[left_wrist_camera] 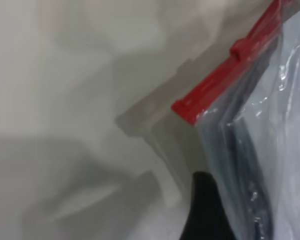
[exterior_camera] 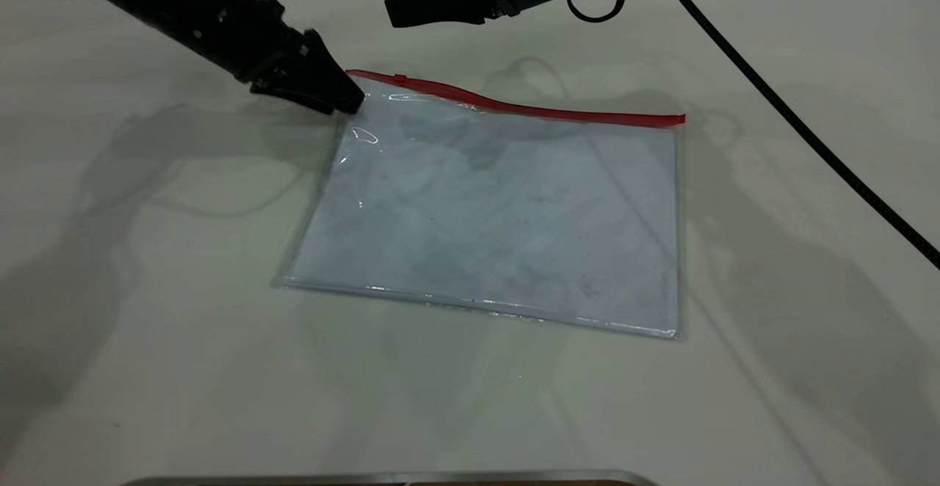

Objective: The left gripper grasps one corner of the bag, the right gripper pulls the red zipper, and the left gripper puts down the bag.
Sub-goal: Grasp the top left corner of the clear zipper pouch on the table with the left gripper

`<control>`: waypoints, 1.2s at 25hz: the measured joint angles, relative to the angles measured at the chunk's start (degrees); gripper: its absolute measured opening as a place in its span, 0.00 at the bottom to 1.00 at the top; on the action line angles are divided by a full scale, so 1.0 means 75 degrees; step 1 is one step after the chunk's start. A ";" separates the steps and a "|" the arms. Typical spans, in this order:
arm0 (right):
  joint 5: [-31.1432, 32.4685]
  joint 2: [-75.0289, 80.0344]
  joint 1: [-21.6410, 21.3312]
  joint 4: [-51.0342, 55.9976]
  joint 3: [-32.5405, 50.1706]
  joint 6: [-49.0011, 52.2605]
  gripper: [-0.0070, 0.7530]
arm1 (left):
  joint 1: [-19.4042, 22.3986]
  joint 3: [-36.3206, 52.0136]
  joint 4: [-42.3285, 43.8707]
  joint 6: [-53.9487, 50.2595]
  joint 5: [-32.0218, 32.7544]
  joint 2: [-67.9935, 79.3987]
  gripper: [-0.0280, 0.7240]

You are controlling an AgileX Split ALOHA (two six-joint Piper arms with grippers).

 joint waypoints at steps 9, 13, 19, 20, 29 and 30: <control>0.0028 0.0000 0.0000 -0.0023 0.0000 0.0015 0.66 | -0.0188 0.0000 -0.1049 0.0830 -0.0244 0.0365 0.77; 0.0028 0.0000 0.0000 -0.0047 0.0000 0.0058 0.66 | -0.0203 0.0000 -0.1167 0.1204 -0.0401 0.0365 0.52; 0.0035 0.0000 0.0000 -0.0047 0.0000 0.0091 0.66 | -0.0203 0.0000 -0.1127 0.2208 -0.0096 0.0336 0.11; 0.0034 0.0000 0.0000 -0.0038 0.0000 0.0110 0.66 | -0.0203 0.0000 -0.1079 0.2494 -0.0006 0.0303 0.11; 0.0046 0.0000 0.0000 0.0183 -0.0478 0.0256 0.66 | -0.0235 0.0000 0.0509 0.3891 0.0701 -0.0531 0.11; 0.0061 0.0000 0.0000 0.0189 -0.0545 0.0285 0.66 | -0.0235 0.0000 0.0602 0.3944 0.0640 -0.0629 0.11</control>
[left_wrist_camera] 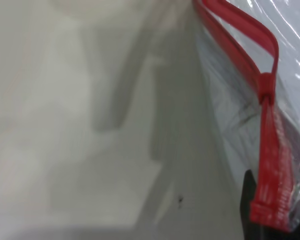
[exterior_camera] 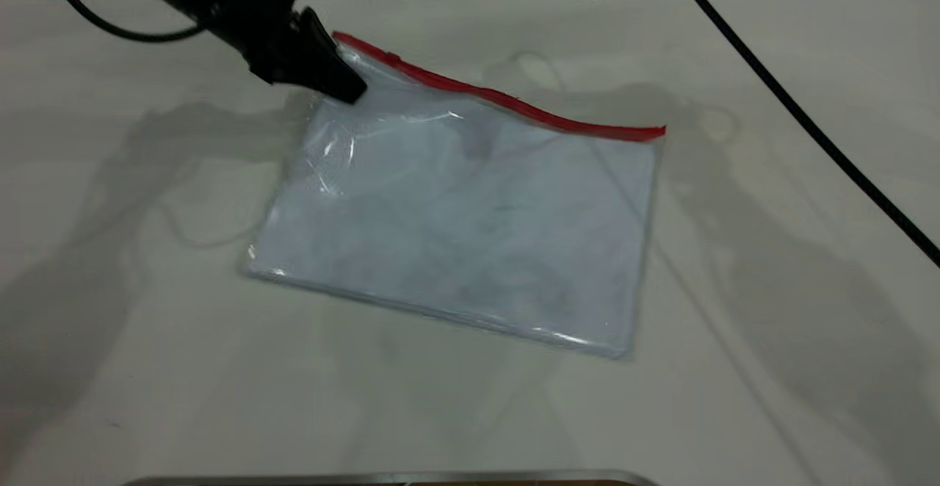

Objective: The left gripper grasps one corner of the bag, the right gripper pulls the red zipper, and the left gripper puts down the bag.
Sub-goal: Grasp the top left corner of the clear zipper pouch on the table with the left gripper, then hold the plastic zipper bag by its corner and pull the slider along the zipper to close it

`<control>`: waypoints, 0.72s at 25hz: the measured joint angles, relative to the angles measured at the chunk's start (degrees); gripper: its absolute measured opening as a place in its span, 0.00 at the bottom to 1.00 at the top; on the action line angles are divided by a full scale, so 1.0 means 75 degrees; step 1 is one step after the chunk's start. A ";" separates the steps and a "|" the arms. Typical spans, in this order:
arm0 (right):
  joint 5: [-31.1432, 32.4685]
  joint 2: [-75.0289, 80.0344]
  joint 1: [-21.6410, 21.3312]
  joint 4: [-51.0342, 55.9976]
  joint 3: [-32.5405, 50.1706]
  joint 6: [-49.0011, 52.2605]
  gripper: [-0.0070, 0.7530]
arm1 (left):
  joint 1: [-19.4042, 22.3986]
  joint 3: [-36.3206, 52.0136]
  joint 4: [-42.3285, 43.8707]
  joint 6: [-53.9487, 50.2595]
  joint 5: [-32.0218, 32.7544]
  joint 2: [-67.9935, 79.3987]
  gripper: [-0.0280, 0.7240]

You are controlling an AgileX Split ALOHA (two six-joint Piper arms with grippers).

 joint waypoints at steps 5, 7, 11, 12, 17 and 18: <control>-0.0009 0.0000 0.0137 0.0019 -0.0123 0.0115 0.66 | -0.0002 0.0000 0.0233 0.0359 -0.0220 -0.0447 0.11; -0.0149 0.0000 0.0213 0.0026 -0.0123 0.0117 0.66 | -0.0002 0.0000 0.0248 0.0400 -0.0240 -0.0534 0.11; -0.0277 0.0054 0.0260 0.0102 -0.0123 0.0132 0.66 | -0.0002 0.0000 0.0274 0.0419 -0.0241 -0.0567 0.11; -0.0306 0.0084 0.0260 0.0103 -0.0123 0.0132 0.66 | -0.0002 0.0000 0.0283 0.0419 -0.0234 -0.0567 0.11; -0.0344 0.0249 0.0260 0.0103 -0.0123 0.0148 0.66 | -0.0002 0.0000 0.0298 0.0419 -0.0234 -0.0567 0.11; -0.0352 0.0298 0.0260 0.0110 -0.0123 0.0148 0.66 | -0.0002 0.0000 0.0298 0.0419 -0.0234 -0.0567 0.11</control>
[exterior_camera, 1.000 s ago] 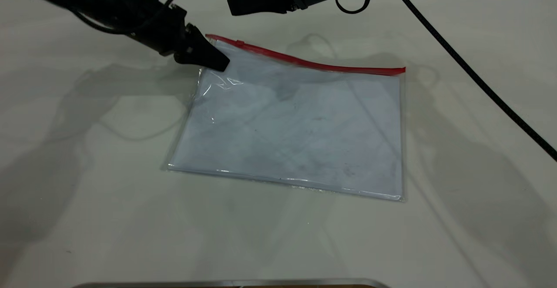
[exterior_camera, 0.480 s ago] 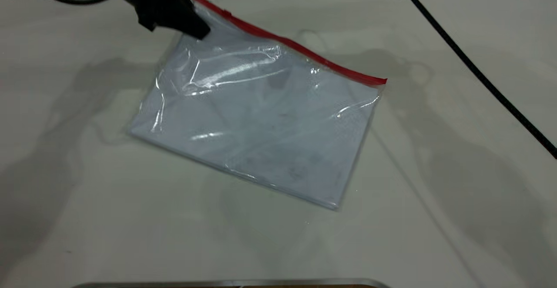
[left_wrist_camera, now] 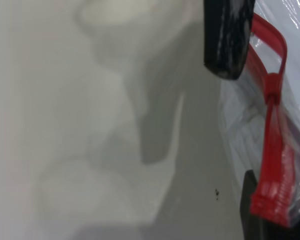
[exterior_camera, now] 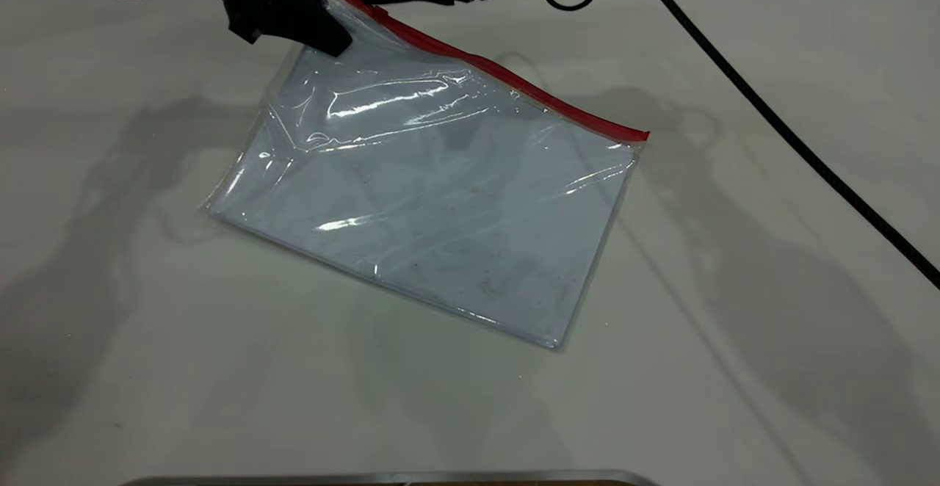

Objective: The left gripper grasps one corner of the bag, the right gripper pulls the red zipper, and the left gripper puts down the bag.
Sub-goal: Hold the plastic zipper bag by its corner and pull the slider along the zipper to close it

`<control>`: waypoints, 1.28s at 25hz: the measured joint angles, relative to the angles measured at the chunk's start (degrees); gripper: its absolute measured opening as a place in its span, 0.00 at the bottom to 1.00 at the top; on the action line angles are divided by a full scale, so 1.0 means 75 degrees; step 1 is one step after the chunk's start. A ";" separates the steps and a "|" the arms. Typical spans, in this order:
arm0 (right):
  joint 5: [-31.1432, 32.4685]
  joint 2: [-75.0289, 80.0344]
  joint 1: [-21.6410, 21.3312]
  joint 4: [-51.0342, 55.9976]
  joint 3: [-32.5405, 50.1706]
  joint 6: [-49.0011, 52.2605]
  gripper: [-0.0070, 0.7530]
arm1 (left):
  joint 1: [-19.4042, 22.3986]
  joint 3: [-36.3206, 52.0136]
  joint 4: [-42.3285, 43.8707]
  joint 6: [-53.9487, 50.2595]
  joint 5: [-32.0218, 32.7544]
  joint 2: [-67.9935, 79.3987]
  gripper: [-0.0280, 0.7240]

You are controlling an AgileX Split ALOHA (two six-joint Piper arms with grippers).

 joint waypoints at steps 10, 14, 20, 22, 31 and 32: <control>-0.0222 0.0201 0.0033 0.0103 0.0000 -0.0032 0.66 | 0.0000 0.0000 0.0000 0.0000 0.0000 0.0000 0.11; -0.0246 0.0211 0.0046 0.0160 0.0000 -0.0039 0.62 | 0.0000 0.0000 0.0000 0.0003 0.0000 0.0000 0.11; -0.0359 0.0211 0.0046 0.0151 0.0000 -0.0060 0.50 | 0.0000 0.0000 0.0000 0.0003 0.0000 0.0000 0.11; -0.0370 0.0211 0.0046 0.0145 0.0000 -0.0068 0.42 | 0.0000 0.0000 0.0000 0.0003 0.0000 0.0000 0.11; -0.0277 0.0211 0.0039 0.0127 -0.0016 -0.0263 0.08 | 0.0000 0.0000 -0.0194 0.0003 -0.0029 0.0000 0.11; -0.0275 0.0211 0.0039 0.0120 -0.0014 -0.0267 0.07 | 0.0007 0.0000 -0.0234 0.0003 -0.0021 0.0000 0.11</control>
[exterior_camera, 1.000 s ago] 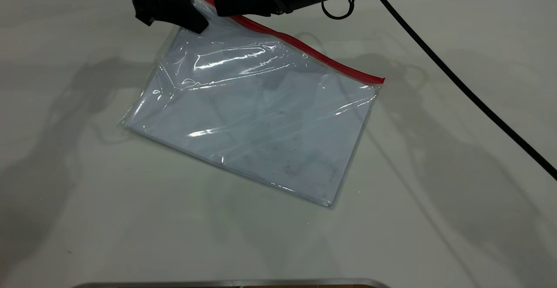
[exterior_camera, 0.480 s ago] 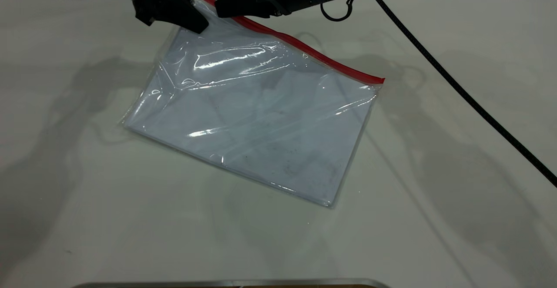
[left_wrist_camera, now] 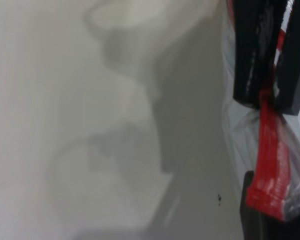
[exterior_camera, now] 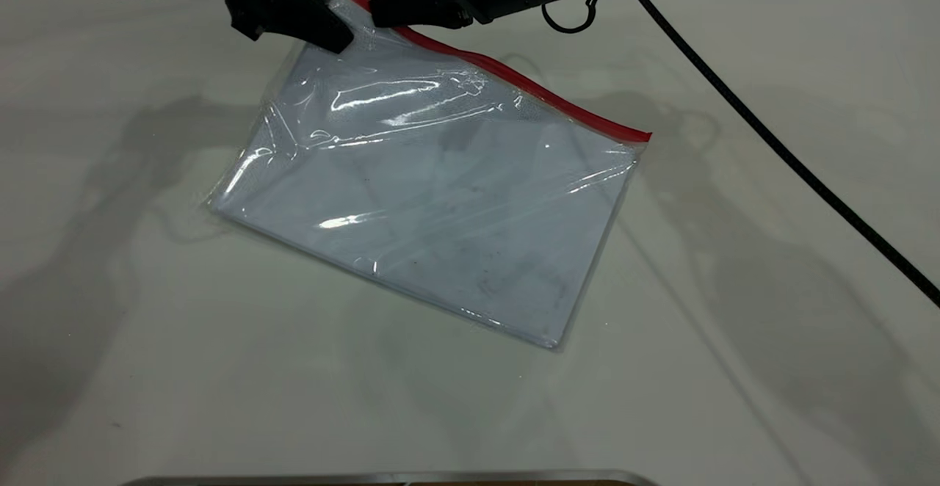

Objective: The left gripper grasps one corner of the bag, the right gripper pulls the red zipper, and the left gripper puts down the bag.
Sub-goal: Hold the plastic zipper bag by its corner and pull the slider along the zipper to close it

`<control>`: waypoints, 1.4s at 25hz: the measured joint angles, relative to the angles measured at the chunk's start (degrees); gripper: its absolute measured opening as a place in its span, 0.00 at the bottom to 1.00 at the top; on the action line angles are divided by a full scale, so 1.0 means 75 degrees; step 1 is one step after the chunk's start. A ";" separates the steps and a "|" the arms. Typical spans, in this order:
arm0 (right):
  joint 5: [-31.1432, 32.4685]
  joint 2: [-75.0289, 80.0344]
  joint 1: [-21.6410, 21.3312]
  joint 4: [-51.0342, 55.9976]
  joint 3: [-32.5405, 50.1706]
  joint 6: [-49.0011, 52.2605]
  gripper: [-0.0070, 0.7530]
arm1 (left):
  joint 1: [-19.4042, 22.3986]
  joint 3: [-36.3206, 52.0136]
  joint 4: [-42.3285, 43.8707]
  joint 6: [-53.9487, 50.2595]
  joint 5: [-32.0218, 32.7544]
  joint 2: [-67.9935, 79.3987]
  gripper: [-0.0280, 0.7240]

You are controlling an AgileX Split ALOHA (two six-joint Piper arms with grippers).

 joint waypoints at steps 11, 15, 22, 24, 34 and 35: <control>0.0299 -0.0063 -0.0251 -0.0033 -0.0066 -0.0026 0.06 | 0.0294 0.0007 -0.1242 0.0041 0.0464 0.0000 0.11; 0.0403 -0.0105 -0.0398 -0.0401 -0.0089 -0.0011 0.06 | 0.0447 0.0007 -0.1771 0.0205 0.0805 0.0000 0.11; 0.0532 -0.0161 -0.0700 -0.1088 -0.0137 0.0243 0.06 | 0.0454 0.0021 -0.2465 0.0593 0.0870 0.0000 0.11; 0.0549 -0.0161 -0.0773 -0.1256 -0.0137 0.0368 0.06 | 0.0454 0.0021 -0.2629 0.0694 0.0879 0.0000 0.11; 0.0481 -0.0147 -0.1128 -0.3305 -0.0130 0.1183 0.06 | 0.0621 0.0031 -0.3417 0.1030 0.0871 0.0000 0.11; 0.0481 -0.0145 -0.1146 -0.3644 -0.0131 0.1326 0.06 | 0.0622 0.0031 -0.3481 0.1038 0.0871 0.0000 0.11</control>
